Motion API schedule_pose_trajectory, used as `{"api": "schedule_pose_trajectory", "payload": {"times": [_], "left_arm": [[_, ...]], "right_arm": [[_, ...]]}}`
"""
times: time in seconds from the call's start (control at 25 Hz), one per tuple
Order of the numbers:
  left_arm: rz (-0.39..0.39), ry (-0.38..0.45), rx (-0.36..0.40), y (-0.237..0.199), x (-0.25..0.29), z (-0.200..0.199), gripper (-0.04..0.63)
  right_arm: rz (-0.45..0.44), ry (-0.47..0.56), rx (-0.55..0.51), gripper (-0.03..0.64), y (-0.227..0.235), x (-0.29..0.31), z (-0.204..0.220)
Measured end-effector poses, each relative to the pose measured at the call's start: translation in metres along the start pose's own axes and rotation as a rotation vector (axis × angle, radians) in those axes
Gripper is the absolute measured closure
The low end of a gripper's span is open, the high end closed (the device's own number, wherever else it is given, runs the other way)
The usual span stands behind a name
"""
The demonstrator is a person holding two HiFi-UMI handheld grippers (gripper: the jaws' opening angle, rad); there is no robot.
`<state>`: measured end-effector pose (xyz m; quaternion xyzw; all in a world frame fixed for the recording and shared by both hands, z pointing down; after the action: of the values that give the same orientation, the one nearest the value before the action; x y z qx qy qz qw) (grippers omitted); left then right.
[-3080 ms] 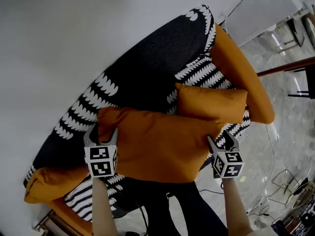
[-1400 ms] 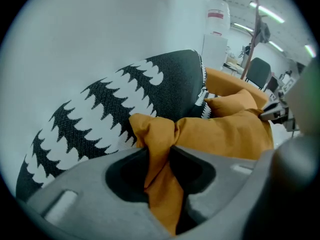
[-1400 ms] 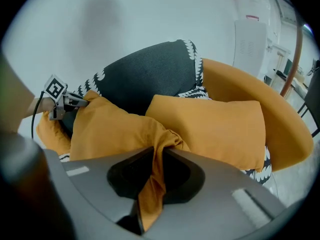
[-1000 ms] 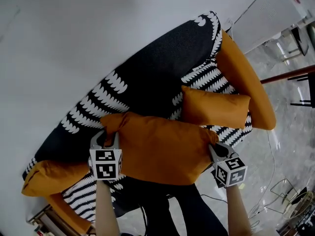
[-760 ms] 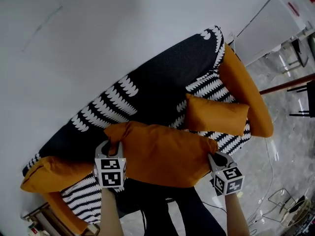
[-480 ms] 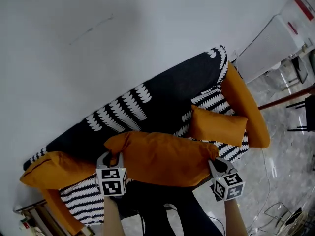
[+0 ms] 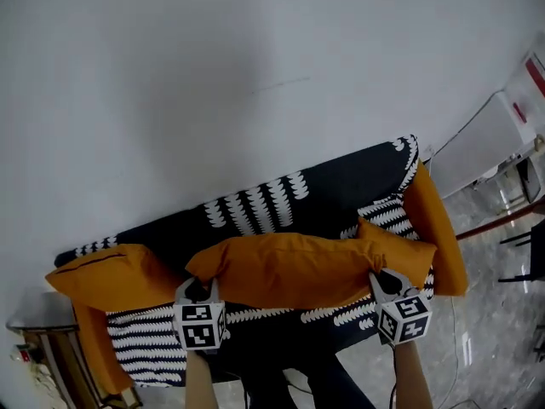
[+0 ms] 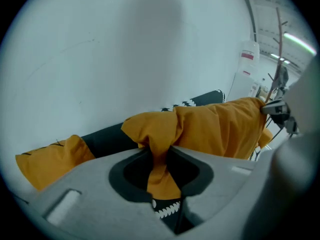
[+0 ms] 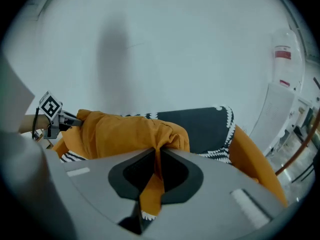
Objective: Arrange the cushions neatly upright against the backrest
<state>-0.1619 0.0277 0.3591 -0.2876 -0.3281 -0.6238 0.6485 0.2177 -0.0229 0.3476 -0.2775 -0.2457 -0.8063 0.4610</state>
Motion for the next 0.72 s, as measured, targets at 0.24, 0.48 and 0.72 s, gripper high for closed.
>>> {"api": "schedule_pose_trajectory", "payload": {"times": [0.24, 0.48, 0.72], "left_arm": [[-0.069, 0.046, -0.093, -0.043, -0.033, 0.009, 0.508], [-0.109, 0.072, -0.153, -0.08, -0.051, 0.015, 0.508], [-0.133, 0.089, -0.196, -0.106, -0.047, 0.019, 0.508]], "right_arm": [[-0.073, 0.053, -0.123, 0.584, -0.041, 0.02, -0.054], [-0.146, 0.075, -0.234, 0.584, -0.076, 0.05, -0.098], [-0.197, 0.069, -0.322, 0.584, -0.097, 0.081, -0.121]]}}
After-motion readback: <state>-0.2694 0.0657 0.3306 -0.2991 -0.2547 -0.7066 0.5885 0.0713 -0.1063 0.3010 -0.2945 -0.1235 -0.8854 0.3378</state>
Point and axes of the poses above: the fingertips, and each gripper's own axes: x forward along the fingers, y to its right, z out of its underside, the point moved 1 cm from there along -x, backward along the fingers
